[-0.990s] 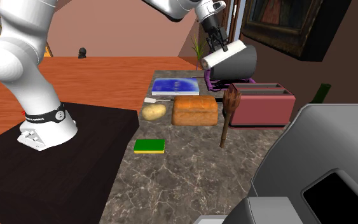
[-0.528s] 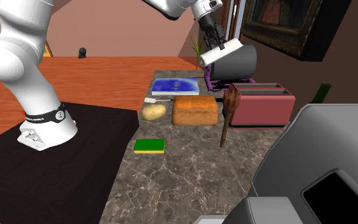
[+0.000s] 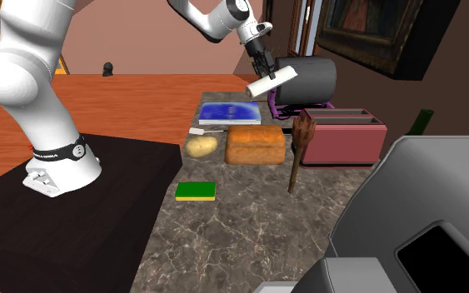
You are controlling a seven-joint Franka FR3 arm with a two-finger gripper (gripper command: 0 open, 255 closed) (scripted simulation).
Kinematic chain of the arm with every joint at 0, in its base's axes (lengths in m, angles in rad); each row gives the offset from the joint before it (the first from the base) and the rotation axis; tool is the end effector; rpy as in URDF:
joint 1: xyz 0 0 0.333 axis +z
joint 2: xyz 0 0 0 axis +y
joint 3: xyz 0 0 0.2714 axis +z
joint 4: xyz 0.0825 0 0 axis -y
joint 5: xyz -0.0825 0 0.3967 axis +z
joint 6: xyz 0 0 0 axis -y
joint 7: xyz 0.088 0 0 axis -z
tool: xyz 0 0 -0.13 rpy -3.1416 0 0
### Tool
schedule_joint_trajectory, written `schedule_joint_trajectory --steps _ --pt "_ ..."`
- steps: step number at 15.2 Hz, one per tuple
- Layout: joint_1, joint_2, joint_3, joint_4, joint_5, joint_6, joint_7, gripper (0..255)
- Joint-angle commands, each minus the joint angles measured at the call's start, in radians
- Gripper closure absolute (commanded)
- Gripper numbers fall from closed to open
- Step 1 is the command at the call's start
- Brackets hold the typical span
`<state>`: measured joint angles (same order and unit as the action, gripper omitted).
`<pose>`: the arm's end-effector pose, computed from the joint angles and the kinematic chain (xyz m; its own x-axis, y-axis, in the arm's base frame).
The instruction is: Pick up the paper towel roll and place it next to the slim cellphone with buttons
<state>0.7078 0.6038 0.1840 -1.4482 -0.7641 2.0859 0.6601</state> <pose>0.4990 0.5119 0.2902 0.7645 0.5733 0.2947 0.4172 -0.7886 0.4517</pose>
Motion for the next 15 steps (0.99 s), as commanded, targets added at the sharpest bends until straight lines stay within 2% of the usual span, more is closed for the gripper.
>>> schedule_joint_trajectory --steps 1,6,15 --pt "0.024 0.015 0.000 -0.019 -0.015 0.011 0.048 255" --pt "0.088 0.068 0.001 -0.031 -0.045 0.023 0.151 255" --pt "0.096 0.137 -0.017 -0.035 -0.079 0.081 0.204 255"
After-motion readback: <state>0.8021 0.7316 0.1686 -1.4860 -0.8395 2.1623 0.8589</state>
